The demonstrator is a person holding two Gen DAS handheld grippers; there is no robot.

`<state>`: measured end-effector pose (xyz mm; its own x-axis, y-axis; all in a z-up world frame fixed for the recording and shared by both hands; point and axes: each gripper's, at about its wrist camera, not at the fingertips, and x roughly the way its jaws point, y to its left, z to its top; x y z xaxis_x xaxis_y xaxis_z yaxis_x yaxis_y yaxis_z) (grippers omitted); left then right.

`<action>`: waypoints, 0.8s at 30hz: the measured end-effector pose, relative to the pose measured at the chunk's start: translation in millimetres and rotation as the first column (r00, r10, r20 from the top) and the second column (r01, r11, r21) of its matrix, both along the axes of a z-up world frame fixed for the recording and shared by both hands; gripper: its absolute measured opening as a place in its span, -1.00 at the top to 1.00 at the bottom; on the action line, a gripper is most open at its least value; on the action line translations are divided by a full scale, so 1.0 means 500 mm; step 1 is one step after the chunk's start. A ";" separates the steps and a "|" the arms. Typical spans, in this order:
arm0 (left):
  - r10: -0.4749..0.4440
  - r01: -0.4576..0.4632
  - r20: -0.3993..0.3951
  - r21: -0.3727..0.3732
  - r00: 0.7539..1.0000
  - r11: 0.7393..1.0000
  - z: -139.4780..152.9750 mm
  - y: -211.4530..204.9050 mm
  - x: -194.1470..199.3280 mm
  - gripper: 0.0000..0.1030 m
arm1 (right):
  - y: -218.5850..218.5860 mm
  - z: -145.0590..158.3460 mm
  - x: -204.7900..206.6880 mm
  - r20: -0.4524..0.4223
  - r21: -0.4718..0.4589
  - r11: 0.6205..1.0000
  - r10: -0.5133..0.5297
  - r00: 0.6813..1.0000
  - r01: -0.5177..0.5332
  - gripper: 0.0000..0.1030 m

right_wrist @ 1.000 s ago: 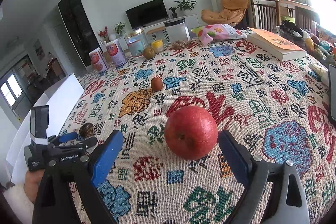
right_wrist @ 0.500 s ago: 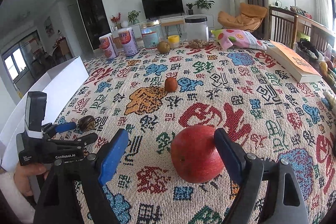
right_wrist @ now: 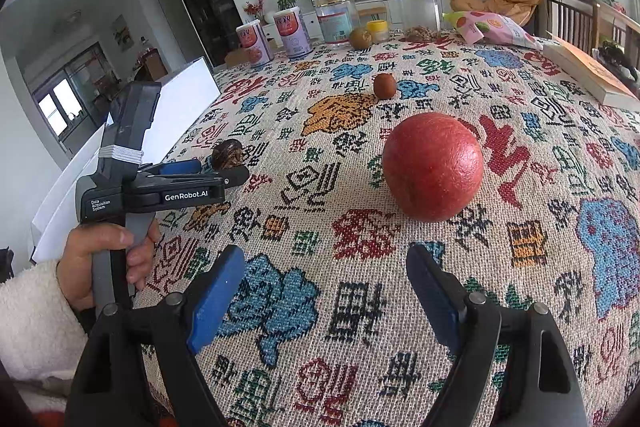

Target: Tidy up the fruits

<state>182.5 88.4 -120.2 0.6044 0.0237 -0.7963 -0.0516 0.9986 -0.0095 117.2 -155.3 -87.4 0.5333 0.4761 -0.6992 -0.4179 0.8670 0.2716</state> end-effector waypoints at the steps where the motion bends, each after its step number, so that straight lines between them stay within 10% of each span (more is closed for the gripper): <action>1: 0.000 0.000 0.000 0.000 1.000 1.000 0.000 0.000 0.000 -0.78 | -0.011 -0.001 -0.005 -0.011 0.014 1.000 -0.005 1.000 0.005 -0.61; 14: 0.000 0.000 0.000 0.000 1.000 1.000 0.000 -0.001 0.001 -0.78 | -0.143 0.061 0.064 0.046 0.101 0.956 -0.281 0.958 0.276 -0.61; 17: 0.000 0.000 0.000 0.000 1.000 1.000 0.000 -0.001 0.001 -0.78 | -0.177 0.047 0.167 -0.104 0.184 0.928 -0.310 0.945 0.325 -0.60; 24: 0.000 0.000 0.000 0.000 1.000 1.000 0.000 -0.001 0.001 -0.78 | -0.109 0.042 0.198 -0.033 0.016 0.959 -0.283 0.959 0.283 0.12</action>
<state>182.9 88.1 -120.3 0.6042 0.0240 -0.7965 -0.0519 0.9986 -0.0093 216.4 -209.6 -66.2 0.6268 0.3229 -0.7091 -0.1476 0.9428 0.2989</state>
